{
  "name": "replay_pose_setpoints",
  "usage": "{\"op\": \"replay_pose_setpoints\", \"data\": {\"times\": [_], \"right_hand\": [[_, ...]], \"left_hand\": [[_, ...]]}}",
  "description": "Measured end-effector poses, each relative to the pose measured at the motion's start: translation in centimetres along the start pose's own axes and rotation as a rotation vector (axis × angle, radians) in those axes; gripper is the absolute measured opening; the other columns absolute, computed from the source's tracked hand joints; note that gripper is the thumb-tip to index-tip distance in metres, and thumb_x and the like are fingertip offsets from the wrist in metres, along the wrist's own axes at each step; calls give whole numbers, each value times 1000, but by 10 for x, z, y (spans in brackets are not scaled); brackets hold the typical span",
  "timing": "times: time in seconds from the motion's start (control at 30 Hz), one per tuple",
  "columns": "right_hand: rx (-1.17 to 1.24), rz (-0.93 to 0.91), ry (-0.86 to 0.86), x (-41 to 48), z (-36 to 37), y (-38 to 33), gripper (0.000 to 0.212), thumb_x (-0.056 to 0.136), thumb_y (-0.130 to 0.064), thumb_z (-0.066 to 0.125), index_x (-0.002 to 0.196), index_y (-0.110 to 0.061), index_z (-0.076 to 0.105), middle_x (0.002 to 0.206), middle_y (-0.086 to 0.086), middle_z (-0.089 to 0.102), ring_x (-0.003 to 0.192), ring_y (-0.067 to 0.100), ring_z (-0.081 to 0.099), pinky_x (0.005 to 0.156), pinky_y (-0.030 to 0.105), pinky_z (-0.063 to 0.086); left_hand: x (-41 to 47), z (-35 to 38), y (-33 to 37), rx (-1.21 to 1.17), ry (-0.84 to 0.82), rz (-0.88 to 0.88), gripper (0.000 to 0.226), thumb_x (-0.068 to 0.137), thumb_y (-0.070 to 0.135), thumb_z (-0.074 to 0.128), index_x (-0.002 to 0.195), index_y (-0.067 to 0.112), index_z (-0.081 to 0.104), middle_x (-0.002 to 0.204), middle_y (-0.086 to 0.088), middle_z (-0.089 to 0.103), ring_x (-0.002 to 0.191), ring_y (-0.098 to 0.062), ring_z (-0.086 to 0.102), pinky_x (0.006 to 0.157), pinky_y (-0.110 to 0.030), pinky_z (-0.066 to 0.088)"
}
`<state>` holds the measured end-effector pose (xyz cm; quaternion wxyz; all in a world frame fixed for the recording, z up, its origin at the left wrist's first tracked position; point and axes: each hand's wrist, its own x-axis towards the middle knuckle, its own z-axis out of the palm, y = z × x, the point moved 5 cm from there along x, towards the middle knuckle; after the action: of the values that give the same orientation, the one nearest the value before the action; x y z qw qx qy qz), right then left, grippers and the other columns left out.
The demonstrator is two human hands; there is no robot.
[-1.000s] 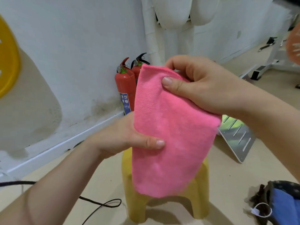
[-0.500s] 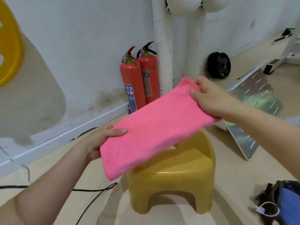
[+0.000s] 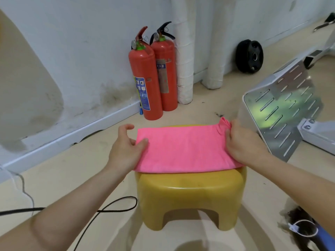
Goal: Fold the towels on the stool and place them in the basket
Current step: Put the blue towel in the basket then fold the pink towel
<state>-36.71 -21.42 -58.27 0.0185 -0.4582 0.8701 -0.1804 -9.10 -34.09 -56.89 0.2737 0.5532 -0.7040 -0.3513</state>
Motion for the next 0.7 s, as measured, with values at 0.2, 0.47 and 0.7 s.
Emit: {"op": "replay_pose_setpoints", "data": {"times": [0.2, 0.47, 0.7], "right_hand": [[-250, -18, 71, -4, -5, 5, 29, 98, -25, 29, 120, -7, 37, 94, 20, 65, 85, 39, 64, 63, 37, 35], [-253, -538, 232, -34, -22, -47, 43, 93, -34, 46, 132, -17, 48, 130, 15, 53, 115, 34, 56, 92, 46, 45], [-247, -583, -446, -66, 34, -67, 78, 85, -69, 4, 152, -30, -3, 160, -11, -10, 146, 8, -12, 119, 46, -3]], "left_hand": [[-16, 9, 15, 295, 68, 399, 40, 91, 16, 52, 127, 31, 41, 93, 3, 50, 83, -21, 48, 68, -32, 33], [-37, 15, 32, 625, -103, 911, 36, 94, 43, 50, 125, 25, 59, 134, -5, 51, 117, -26, 53, 91, -39, 49], [-51, 55, -4, 940, -508, 811, 72, 89, 68, -1, 150, 33, -11, 156, 12, -16, 146, -10, -15, 120, -37, -5]]}}
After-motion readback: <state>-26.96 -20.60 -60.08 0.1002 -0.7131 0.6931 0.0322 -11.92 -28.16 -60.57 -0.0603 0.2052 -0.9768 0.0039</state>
